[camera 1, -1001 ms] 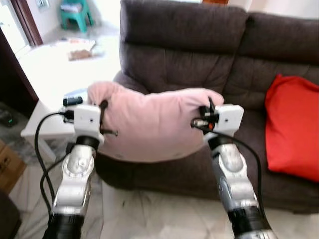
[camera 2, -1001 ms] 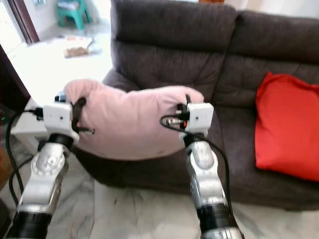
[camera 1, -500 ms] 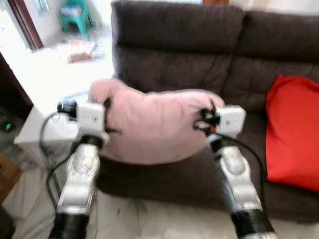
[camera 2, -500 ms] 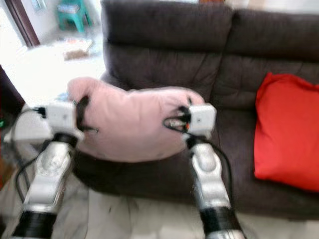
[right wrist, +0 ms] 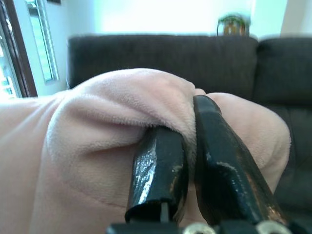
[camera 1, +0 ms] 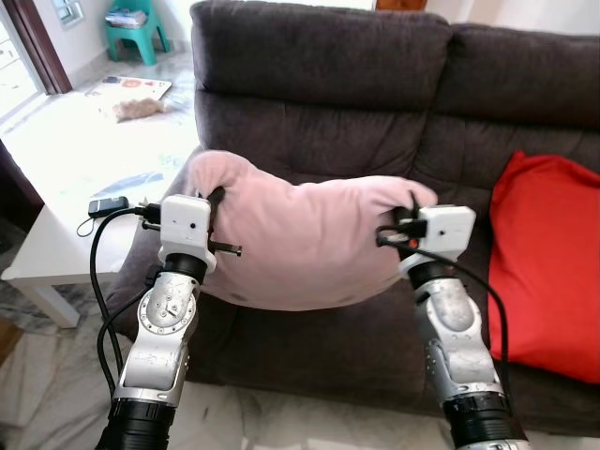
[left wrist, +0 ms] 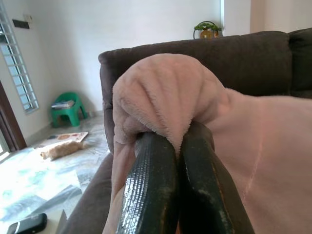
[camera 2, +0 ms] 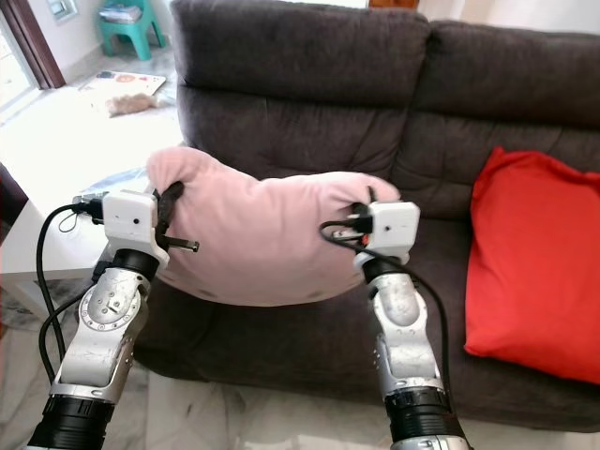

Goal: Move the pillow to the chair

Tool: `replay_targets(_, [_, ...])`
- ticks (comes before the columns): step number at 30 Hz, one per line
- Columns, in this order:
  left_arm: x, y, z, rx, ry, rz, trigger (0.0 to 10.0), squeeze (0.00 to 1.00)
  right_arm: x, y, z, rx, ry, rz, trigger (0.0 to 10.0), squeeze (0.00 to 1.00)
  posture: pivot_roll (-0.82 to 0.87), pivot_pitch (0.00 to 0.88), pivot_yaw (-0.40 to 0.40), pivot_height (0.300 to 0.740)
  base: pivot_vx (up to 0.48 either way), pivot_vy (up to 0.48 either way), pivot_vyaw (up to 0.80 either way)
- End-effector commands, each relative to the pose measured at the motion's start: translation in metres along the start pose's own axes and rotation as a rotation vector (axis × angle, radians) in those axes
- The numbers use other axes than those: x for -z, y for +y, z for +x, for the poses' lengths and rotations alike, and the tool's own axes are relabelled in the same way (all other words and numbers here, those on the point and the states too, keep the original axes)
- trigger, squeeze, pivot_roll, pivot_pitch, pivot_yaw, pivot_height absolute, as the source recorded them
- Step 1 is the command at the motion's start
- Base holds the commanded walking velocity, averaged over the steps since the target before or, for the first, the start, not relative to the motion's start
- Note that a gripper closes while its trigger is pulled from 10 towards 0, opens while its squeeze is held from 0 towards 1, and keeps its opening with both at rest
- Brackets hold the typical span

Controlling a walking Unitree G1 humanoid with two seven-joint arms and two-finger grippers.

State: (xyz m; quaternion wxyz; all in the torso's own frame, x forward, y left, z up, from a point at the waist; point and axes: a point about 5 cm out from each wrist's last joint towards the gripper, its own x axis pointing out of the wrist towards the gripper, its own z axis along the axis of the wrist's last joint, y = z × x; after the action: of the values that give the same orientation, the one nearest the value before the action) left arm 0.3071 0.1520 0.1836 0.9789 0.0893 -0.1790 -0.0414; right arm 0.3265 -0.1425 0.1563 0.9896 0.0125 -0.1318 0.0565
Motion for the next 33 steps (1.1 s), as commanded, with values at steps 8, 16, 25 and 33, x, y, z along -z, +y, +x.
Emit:
replay_targets(8, [-0.013,0.0,0.004,0.008,-0.066,0.005,10.0,0.0,-0.015,0.02,0.006,-0.102,-0.07,-0.032,10.0,0.0,0.06,0.035,-0.053,0.74,0.262,0.0,0.45])
replay_targets(16, [-0.013,0.001,0.004,0.008,-0.064,0.003,10.0,0.0,-0.015,0.019,0.006,-0.1,-0.074,-0.033,10.0,0.0,0.06,0.04,-0.054,0.74,0.263,0.0,0.0])
replay_targets(25, [-0.012,0.0,0.004,0.011,-0.062,0.001,10.0,0.0,-0.014,0.02,0.005,-0.107,-0.069,-0.032,10.0,0.0,0.06,0.043,-0.055,0.74,0.261,0.0,0.0])
replay_targets(33, [0.003,-0.008,0.002,0.074,0.042,-0.062,10.0,0.0,-0.012,0.019,0.005,-0.111,-0.05,-0.042,10.0,0.0,0.06,0.042,-0.056,0.74,0.197,0.0,0.0])
